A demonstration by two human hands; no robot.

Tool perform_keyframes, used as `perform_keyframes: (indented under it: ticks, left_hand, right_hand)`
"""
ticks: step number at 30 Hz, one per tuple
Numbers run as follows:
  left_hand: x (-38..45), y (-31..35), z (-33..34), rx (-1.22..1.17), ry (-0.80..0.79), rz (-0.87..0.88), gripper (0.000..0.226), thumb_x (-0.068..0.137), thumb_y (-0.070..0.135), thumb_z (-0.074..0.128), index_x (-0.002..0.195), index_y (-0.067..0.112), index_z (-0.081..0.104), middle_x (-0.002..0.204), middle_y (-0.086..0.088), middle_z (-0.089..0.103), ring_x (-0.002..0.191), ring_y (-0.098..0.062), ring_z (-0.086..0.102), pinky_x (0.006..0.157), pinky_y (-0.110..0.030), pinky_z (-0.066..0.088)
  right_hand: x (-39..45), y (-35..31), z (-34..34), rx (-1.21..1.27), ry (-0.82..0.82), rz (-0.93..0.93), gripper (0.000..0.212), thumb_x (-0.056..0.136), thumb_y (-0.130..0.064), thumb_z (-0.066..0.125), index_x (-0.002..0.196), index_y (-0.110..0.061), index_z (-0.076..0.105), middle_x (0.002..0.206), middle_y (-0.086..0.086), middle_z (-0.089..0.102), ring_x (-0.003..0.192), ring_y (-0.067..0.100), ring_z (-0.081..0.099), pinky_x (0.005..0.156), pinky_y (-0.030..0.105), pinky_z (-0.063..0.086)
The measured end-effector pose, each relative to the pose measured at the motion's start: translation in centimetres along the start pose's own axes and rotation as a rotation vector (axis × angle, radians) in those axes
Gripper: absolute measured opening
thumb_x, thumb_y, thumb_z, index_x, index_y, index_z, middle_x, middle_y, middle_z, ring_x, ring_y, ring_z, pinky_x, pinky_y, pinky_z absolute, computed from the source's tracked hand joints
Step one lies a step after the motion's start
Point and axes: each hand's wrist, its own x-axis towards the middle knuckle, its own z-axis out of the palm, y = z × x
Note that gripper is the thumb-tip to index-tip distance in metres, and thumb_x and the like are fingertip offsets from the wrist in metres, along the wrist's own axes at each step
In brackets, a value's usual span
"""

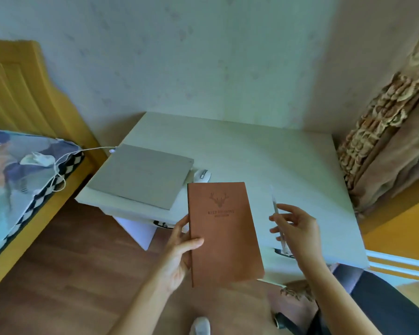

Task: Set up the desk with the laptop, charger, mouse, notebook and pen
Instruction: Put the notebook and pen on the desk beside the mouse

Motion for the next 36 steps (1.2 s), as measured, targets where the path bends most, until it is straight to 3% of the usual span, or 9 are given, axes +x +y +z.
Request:
perform_keyframes:
  ticks: [2,6,11,20,24,27,31,33,36]
  left_hand:
    - [4.0,0.3,0.1,-0.005,-0.021,-0.095,0.067,0.063,0.000,0.069,0.122,0.030,0.056,0.104,-0.008,0.073,0.094,-0.024,0.070,0.069,-0.034,0.057]
    - [13.2,0.6,0.6,-0.009,-0.074,-0.242,0.070,0.067,0.003,0.071,0.128,0.032,0.051,0.120,-0.009,0.067,0.111,-0.030,0.063,0.083,-0.042,0.051]
    - [23.1,-0.5,1.9,0.032,-0.102,-0.358,0.068,0.075,-0.008,0.067,0.127,0.031,0.049,0.118,-0.009,0.068,0.110,-0.030,0.063,0.089,-0.046,0.050]
    - [31.0,-2.4,2.3,0.120,-0.084,-0.476,0.065,0.078,-0.014,0.063,0.123,0.029,0.048,0.113,-0.008,0.071,0.106,-0.027,0.066,0.089,-0.045,0.050]
    - [31.8,-3.5,3.2,0.144,-0.035,-0.411,0.062,0.078,-0.016,0.063,0.123,0.024,0.051,0.114,-0.007,0.070,0.104,-0.022,0.067,0.085,-0.036,0.053]
    - [32.0,-4.2,3.6,0.339,0.033,-0.251,0.057,0.075,-0.018,0.062,0.121,0.016,0.059,0.107,-0.001,0.071,0.092,-0.009,0.069,0.075,-0.021,0.054]
    - [31.6,-4.3,4.1,0.581,0.068,-0.073,0.058,0.073,-0.014,0.065,0.093,0.040,0.062,0.085,0.008,0.071,0.071,0.003,0.066,0.064,-0.010,0.049]
    - [31.6,-4.6,3.9,0.668,0.087,-0.039,0.055,0.072,-0.006,0.072,0.104,0.038,0.062,0.091,0.009,0.069,0.082,0.003,0.066,0.075,-0.014,0.051]
    - [31.8,-4.8,3.5,0.816,0.107,0.011,0.068,0.067,0.003,0.079,0.129,0.020,0.057,0.104,0.008,0.059,0.101,-0.017,0.062,0.092,-0.035,0.050]
  right_hand:
    - [3.2,0.5,0.7,-0.016,0.032,0.022,0.023,0.086,-0.007,0.059,0.105,-0.016,0.066,0.079,0.003,0.073,0.056,0.019,0.067,0.051,0.030,0.056]
    - [9.9,2.1,2.2,-0.063,0.111,0.082,0.023,0.085,-0.008,0.060,0.106,-0.016,0.066,0.078,0.001,0.073,0.058,0.019,0.068,0.054,0.037,0.057]
    - [16.7,5.2,5.1,-0.101,0.156,0.199,0.025,0.084,-0.005,0.062,0.107,-0.014,0.065,0.078,0.004,0.073,0.055,0.019,0.068,0.049,0.030,0.052]
    - [23.1,9.5,7.4,-0.193,0.260,0.330,0.023,0.082,-0.008,0.063,0.103,-0.017,0.066,0.077,0.002,0.070,0.058,0.017,0.067,0.050,0.031,0.054]
    - [23.8,11.2,7.5,-0.292,0.267,0.346,0.021,0.081,-0.017,0.066,0.100,-0.024,0.067,0.076,-0.006,0.070,0.062,0.017,0.067,0.059,0.041,0.058]
    - [23.8,11.9,7.6,-0.360,0.291,0.324,0.017,0.081,-0.029,0.068,0.098,-0.030,0.068,0.076,-0.012,0.066,0.063,0.018,0.064,0.055,0.041,0.056]
    - [24.2,12.3,7.6,-0.496,0.292,0.251,0.019,0.080,-0.025,0.068,0.099,-0.022,0.070,0.076,-0.005,0.063,0.067,0.015,0.060,0.056,0.034,0.052]
    - [24.3,12.3,7.7,-0.548,0.281,0.252,0.018,0.081,-0.025,0.067,0.098,-0.021,0.070,0.078,-0.003,0.064,0.068,0.017,0.059,0.057,0.028,0.046]
    - [24.1,12.0,7.6,-0.595,0.249,0.255,0.021,0.079,-0.022,0.068,0.100,-0.018,0.069,0.082,-0.001,0.064,0.071,0.019,0.059,0.059,0.027,0.042]
